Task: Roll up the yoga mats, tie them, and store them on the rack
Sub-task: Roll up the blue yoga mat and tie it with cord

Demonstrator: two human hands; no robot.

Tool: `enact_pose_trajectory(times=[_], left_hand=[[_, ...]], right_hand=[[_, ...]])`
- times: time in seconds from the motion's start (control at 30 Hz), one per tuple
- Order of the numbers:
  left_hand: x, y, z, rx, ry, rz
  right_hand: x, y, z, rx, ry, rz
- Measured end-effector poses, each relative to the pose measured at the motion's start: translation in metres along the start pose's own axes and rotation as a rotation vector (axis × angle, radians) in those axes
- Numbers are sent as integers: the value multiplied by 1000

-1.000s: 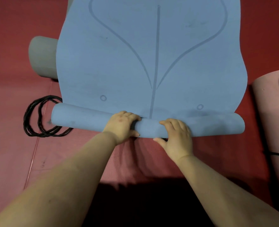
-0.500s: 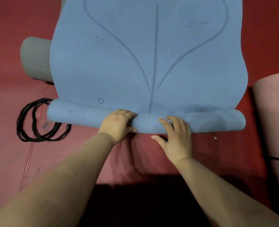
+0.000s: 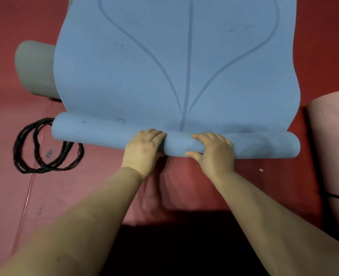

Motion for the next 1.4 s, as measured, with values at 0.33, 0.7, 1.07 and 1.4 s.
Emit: enact_pose_trajectory(times=[0.33,0.7,1.07,1.4], left_hand=[[29,8,23,-36,237,124],[17,2,12,46,84,-47],[1,-33,73,171,234,22],[-91,-99,145,246,257,-16]], right_hand=[[-13,-2,-7,-186,-106,140],[-5,-4,2,-228,-39,200],[-8,15,74,-182,253,179],[-89,58,173,-278,311,200]])
Point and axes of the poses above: each hand's wrist, its own x-axis towards the middle knuckle, its own z-axis out of the back of the hand, y = z × x, the point moved 1 cm from there along x, towards the middle knuckle, and after that the axes turned 3 degrees about -x, right-handed, at the moved point
